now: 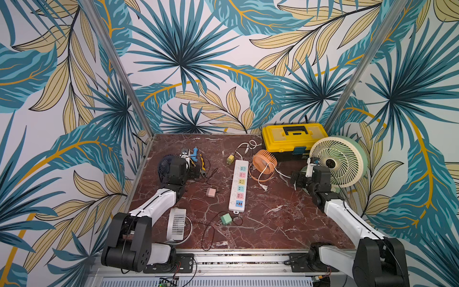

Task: Unplug the desk fan from the power strip
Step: Reset both arms

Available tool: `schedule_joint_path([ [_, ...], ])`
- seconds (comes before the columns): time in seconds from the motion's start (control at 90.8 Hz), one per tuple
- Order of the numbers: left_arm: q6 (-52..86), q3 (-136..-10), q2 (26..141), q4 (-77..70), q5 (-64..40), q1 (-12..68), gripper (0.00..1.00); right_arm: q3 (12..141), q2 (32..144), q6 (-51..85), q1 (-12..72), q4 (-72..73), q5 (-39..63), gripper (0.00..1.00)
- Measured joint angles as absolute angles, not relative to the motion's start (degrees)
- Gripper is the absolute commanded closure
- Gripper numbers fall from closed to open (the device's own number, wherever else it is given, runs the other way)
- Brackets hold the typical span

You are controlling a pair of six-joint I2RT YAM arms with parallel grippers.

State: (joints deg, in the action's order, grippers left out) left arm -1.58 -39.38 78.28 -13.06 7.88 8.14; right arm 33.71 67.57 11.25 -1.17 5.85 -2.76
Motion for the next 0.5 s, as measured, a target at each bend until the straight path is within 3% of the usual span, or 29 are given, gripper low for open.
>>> schedule_joint_path([
  [0.496, -5.87, -32.8, 79.18, -28.51, 4.45, 7.94, 0.0, 29.85, 79.75, 7.7, -1.58, 27.79, -6.39, 0.01],
])
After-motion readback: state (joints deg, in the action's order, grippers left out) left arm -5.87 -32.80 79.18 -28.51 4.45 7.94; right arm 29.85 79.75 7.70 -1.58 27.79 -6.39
